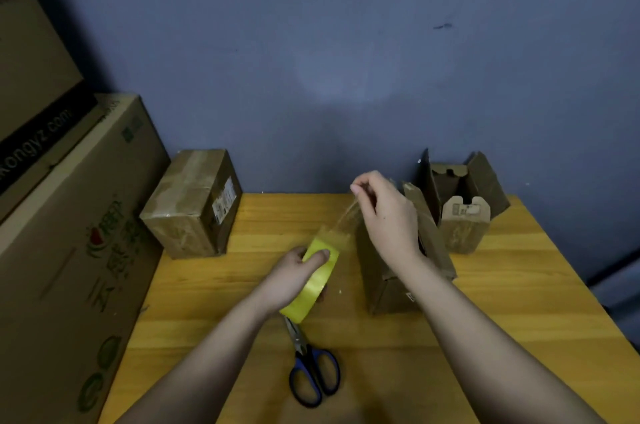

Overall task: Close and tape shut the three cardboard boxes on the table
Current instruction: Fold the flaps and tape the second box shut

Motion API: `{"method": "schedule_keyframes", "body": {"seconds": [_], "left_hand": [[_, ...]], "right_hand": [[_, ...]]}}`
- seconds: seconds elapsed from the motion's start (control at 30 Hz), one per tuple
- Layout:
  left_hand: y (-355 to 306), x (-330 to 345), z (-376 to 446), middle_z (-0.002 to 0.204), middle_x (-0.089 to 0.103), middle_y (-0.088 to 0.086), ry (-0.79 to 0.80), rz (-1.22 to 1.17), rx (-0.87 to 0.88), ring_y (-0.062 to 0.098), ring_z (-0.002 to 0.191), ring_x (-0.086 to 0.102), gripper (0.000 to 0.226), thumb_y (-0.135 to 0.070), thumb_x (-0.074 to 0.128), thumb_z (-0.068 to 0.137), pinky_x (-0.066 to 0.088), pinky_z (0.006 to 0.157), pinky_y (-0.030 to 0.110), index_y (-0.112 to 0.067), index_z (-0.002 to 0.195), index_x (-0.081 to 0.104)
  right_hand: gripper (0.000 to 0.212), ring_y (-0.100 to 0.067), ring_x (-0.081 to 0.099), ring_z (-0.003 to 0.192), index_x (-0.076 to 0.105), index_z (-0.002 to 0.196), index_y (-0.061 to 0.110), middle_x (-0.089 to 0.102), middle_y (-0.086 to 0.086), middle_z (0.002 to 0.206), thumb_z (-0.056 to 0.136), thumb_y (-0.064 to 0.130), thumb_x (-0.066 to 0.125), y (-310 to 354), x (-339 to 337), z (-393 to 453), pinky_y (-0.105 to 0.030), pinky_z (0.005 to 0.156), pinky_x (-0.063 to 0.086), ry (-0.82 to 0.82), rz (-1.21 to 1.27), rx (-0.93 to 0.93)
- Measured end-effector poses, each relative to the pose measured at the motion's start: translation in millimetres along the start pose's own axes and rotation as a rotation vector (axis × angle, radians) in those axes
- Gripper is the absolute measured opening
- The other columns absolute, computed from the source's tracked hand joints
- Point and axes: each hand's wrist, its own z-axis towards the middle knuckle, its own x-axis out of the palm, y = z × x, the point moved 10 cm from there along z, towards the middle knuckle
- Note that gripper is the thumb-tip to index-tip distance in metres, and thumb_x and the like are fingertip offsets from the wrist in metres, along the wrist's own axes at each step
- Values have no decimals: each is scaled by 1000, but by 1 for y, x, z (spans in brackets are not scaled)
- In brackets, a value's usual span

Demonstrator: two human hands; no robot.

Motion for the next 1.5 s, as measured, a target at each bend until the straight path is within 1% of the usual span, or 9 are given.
{"method": "schedule_keyframes", "body": {"seconds": [0.17, 0.33, 0.53, 0.67, 0.77, 0.9, 1.33, 1.4, 1.5], "left_hand": [[15, 3, 1, 37, 56, -6, 14, -164, -93, -2, 36, 55, 23, -30, 46, 99, 42, 41, 8, -13, 85, 53], [29, 3, 2, 91, 71, 24, 25, -279, -153, 28, 74, 69, 37, -36, 54, 94, 57, 66, 29, -4, 111, 60], [32, 19, 7, 98, 72, 22, 152, -205, -191, 33, 93, 68, 33, -38, 53, 95, 51, 93, 43, -11, 111, 60], [31, 25, 7, 103, 72, 12, 275, -85, -209, 25, 98, 68, 34, -39, 46, 96, 51, 90, 33, -14, 113, 61], [30, 25, 4, 101, 69, 10, 359, -98, -253, 19, 86, 66, 35, -39, 45, 92, 50, 75, 24, -11, 104, 62], [32, 25, 8, 106, 67, 18, 426, -81, -290, 27, 96, 65, 48, -44, 43, 87, 52, 89, 33, -5, 112, 60], [19, 29, 30, 69, 65, 5, 267, 119, -219, 17, 64, 62, 18, -18, 42, 98, 51, 63, 26, -6, 94, 56], [8, 24, 51, 84, 64, 7, 132, 273, -105, 17, 71, 59, 17, -16, 45, 97, 45, 63, 26, -4, 107, 52], [-15, 23, 75, 128, 53, 12, -22, 415, 39, 21, 107, 52, 41, -18, 55, 93, 40, 87, 26, -9, 131, 45]], "right_hand": [[20, -11, 64, 74, 64, 94, 17, 66, 7, 88, 98, 30, 49, 56, -10, 2, -28, 56, 50, -62, -94, -316], [21, -14, 64, 72, 64, 94, 16, 64, 4, 87, 99, 31, 50, 67, -7, 0, -31, 54, 51, -56, -103, -385], [21, -17, 61, 65, 66, 94, 16, 60, 1, 83, 100, 29, 50, 74, -9, 1, -34, 51, 50, -40, -154, -448], [22, -17, 61, 67, 66, 96, 17, 60, 2, 85, 99, 31, 49, 65, -19, 5, -37, 52, 51, -10, -131, -399], [24, -20, 63, 70, 65, 96, 17, 61, 2, 87, 99, 33, 48, 62, -28, 7, -38, 57, 52, 7, -90, -369], [23, -19, 62, 72, 64, 96, 19, 61, 3, 87, 99, 35, 47, 59, -39, 7, -38, 58, 52, 16, -115, -338], [23, -16, 56, 67, 66, 94, 13, 57, 0, 80, 99, 30, 50, 59, -77, -15, -26, 57, 42, -62, -262, -360], [24, -16, 56, 69, 65, 95, 13, 58, 0, 81, 100, 31, 49, 57, -91, -16, -25, 58, 40, -85, -267, -344], [20, -16, 56, 69, 65, 95, 14, 60, -1, 81, 99, 29, 52, 55, -114, -17, -26, 57, 42, -124, -282, -328]]}}
